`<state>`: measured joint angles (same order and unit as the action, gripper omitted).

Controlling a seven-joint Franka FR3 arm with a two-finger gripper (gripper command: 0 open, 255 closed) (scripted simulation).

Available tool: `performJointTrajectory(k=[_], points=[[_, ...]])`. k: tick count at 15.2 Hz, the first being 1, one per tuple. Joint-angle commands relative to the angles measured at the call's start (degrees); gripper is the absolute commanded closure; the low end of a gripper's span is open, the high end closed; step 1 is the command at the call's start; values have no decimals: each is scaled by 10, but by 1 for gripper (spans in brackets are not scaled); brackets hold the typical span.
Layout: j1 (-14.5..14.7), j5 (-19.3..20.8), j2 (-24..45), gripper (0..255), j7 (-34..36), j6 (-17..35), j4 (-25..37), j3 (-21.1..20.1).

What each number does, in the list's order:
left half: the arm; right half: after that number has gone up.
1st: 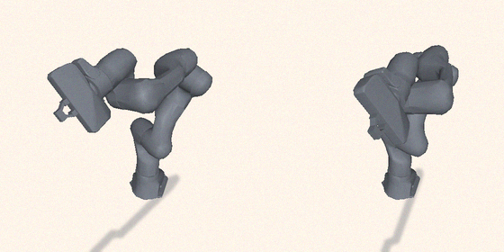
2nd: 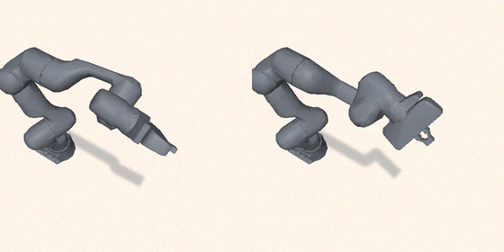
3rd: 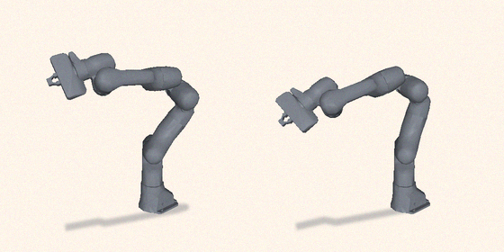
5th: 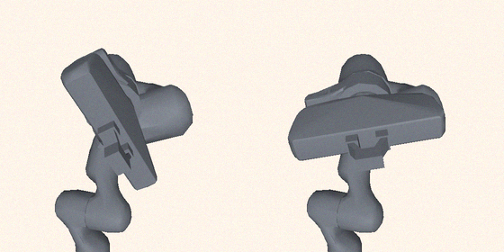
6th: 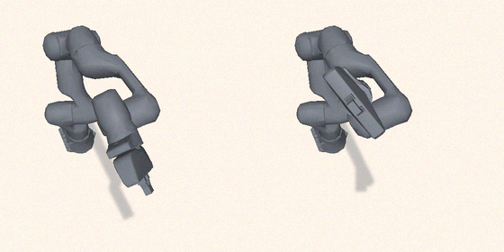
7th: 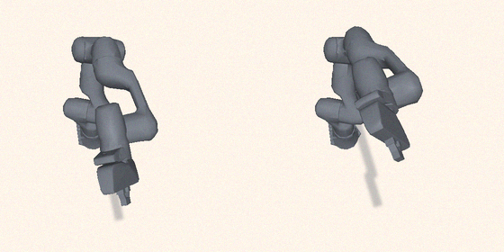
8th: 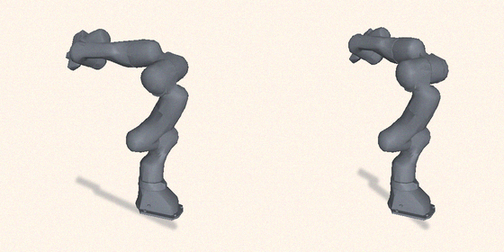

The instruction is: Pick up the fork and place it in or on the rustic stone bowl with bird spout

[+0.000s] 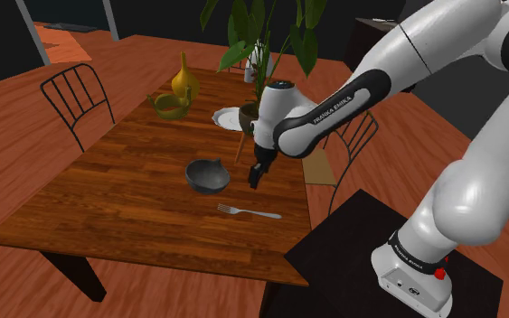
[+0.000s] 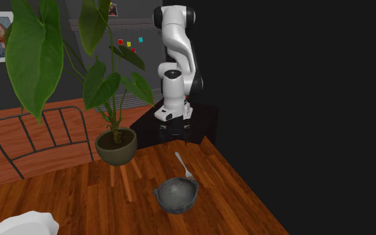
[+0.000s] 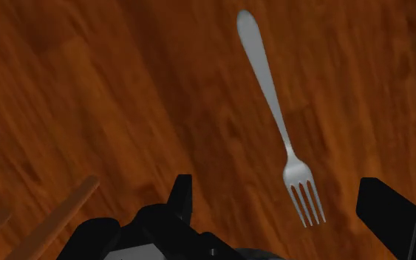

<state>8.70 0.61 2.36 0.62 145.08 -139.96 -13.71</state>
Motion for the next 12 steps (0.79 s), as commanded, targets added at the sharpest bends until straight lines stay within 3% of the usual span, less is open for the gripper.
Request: performJointTrajectory(k=[1, 8, 12], points=[[7, 17, 46, 0, 6, 27, 17, -5], [48, 82, 198, 0, 28, 86, 100, 1], [57, 94, 228, 0, 37, 110, 106, 12]])
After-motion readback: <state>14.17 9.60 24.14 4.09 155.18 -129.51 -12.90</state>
